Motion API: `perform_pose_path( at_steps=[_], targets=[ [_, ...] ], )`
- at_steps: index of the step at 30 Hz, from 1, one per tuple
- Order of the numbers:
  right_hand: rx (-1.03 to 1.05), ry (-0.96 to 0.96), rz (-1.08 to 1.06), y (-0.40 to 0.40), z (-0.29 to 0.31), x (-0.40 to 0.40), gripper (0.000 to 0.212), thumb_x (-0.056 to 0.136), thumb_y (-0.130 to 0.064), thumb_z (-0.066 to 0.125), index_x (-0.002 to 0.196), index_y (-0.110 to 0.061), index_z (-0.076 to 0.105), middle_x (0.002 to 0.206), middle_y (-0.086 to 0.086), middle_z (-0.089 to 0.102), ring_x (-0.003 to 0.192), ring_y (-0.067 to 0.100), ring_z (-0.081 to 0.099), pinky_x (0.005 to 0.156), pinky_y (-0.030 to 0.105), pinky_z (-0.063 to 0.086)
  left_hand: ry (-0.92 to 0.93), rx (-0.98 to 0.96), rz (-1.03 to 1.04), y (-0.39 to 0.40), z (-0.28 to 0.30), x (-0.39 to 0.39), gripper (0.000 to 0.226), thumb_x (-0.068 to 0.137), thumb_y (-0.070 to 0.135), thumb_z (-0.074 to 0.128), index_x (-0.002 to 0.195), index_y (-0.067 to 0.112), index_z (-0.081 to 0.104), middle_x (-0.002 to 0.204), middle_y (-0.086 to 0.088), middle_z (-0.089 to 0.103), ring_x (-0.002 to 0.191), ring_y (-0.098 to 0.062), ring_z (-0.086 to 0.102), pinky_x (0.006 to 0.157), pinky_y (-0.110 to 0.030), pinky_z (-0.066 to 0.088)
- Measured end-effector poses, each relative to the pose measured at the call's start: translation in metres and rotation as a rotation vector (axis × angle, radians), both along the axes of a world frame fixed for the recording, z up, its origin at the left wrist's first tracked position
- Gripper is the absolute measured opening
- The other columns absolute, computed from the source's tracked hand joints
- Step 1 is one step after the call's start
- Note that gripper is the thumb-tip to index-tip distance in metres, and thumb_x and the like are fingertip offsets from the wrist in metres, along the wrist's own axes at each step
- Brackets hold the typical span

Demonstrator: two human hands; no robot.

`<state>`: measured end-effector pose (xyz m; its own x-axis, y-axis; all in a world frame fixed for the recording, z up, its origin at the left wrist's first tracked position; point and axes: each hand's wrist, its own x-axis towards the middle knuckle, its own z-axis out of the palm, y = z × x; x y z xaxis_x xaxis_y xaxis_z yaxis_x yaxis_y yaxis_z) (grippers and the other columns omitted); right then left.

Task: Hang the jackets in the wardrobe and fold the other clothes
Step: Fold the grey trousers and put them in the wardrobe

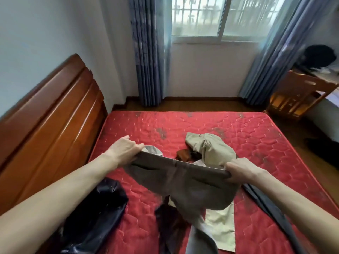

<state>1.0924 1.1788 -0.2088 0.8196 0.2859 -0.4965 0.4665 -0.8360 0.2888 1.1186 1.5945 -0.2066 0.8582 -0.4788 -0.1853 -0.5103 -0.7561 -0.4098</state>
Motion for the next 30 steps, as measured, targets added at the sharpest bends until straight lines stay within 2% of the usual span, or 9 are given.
perform_pose_path(
  at_steps=[3, 6, 10, 13, 15, 18, 24, 27, 30],
  targets=[
    [-0.027, -0.048, -0.003, -0.001, 0.0, -0.006, 0.031, 0.087, -0.048, 0.061, 0.099, -0.021, 0.071, 0.106, 0.001, 0.076, 0.1, 0.025, 0.07, 0.079, 0.035, 0.051, -0.073, -0.001, 0.006, -0.005, 0.009, 0.0, 0.036, 0.103, 0.031, 0.048, 0.135, 0.015, 0.045, 0.102, -0.001, 0.076, 0.094, -0.022, 0.073, 0.102, -0.033, 0.038],
    [0.002, -0.092, -0.018, 0.0, 0.014, -0.007, 0.036, 0.088, -0.054, 0.061, 0.106, -0.024, 0.068, 0.115, 0.0, 0.073, 0.107, 0.024, 0.068, 0.081, 0.035, 0.051, -0.141, 0.076, 0.1, -0.006, 0.012, 0.003, 0.03, 0.102, 0.036, 0.051, 0.124, 0.016, 0.055, 0.101, -0.001, 0.077, 0.09, -0.02, 0.074, 0.108, -0.035, 0.033],
    [0.191, -0.158, -0.163, 0.01, 0.038, -0.013, 0.082, 0.086, -0.074, 0.061, 0.141, -0.016, 0.043, 0.146, 0.004, 0.055, 0.129, 0.029, 0.058, 0.08, 0.033, 0.039, -0.079, 0.133, 0.358, -0.02, 0.011, 0.001, 0.023, 0.098, 0.038, 0.059, 0.113, 0.025, 0.07, 0.106, 0.005, 0.076, 0.102, -0.015, 0.072, 0.121, -0.041, 0.023],
    [0.148, -0.076, -0.312, 0.005, 0.034, -0.007, 0.094, 0.078, -0.088, 0.056, 0.139, -0.017, 0.052, 0.143, 0.003, 0.06, 0.126, 0.028, 0.06, 0.089, 0.036, 0.046, -0.077, 0.112, 0.473, -0.03, 0.011, -0.001, 0.025, 0.096, 0.035, 0.063, 0.119, 0.025, 0.066, 0.109, 0.007, 0.074, 0.105, -0.014, 0.071, 0.118, -0.04, 0.025],
    [0.112, 0.084, -0.405, -0.002, 0.022, -0.002, 0.093, 0.075, -0.093, 0.052, 0.13, -0.019, 0.064, 0.133, 0.0, 0.067, 0.118, 0.025, 0.063, 0.088, 0.035, 0.047, -0.109, 0.065, 0.525, -0.036, 0.011, -0.004, 0.033, 0.094, 0.03, 0.065, 0.125, 0.021, 0.059, 0.108, 0.005, 0.075, 0.105, -0.017, 0.072, 0.112, -0.039, 0.031],
    [0.298, 0.23, -0.494, -0.013, 0.006, 0.005, 0.073, 0.075, -0.08, 0.069, 0.113, -0.018, 0.071, 0.114, -0.001, 0.072, 0.101, 0.021, 0.066, 0.073, 0.028, 0.045, -0.14, -0.05, 0.57, -0.044, 0.014, -0.006, 0.051, 0.091, 0.029, 0.07, 0.135, 0.019, 0.046, 0.11, 0.0, 0.075, 0.111, -0.023, 0.069, 0.107, -0.041, 0.036],
    [0.788, 0.215, -0.504, -0.033, -0.003, 0.017, 0.03, 0.072, -0.043, 0.091, 0.062, -0.024, 0.07, 0.072, -0.006, 0.066, 0.07, 0.01, 0.06, 0.062, 0.026, 0.046, -0.263, -0.092, 0.473, -0.048, 0.027, -0.008, 0.047, 0.093, 0.013, 0.064, 0.135, 0.024, 0.049, 0.117, -0.003, 0.07, 0.113, -0.024, 0.063, 0.108, -0.041, 0.039],
    [0.989, 0.171, -0.489, -0.038, 0.009, 0.021, 0.026, 0.073, -0.03, 0.092, 0.075, -0.013, 0.072, 0.071, -0.005, 0.065, 0.071, 0.01, 0.059, 0.064, 0.028, 0.047, -0.326, -0.153, 0.413, -0.047, 0.035, -0.006, 0.044, 0.095, 0.003, 0.054, 0.134, 0.024, 0.054, 0.115, -0.004, 0.067, 0.111, -0.025, 0.062, 0.104, -0.042, 0.042],
    [1.07, 0.044, -0.399, -0.044, 0.029, 0.027, 0.037, 0.076, -0.034, 0.09, 0.082, -0.008, 0.064, 0.087, 0.007, 0.065, 0.082, 0.018, 0.059, 0.074, 0.04, 0.051, -0.442, -0.382, 0.346, -0.042, 0.049, 0.004, 0.04, 0.091, -0.006, 0.054, 0.121, 0.017, 0.065, 0.108, -0.01, 0.06, 0.107, -0.032, 0.057, 0.089, -0.047, 0.049]
  ],
)
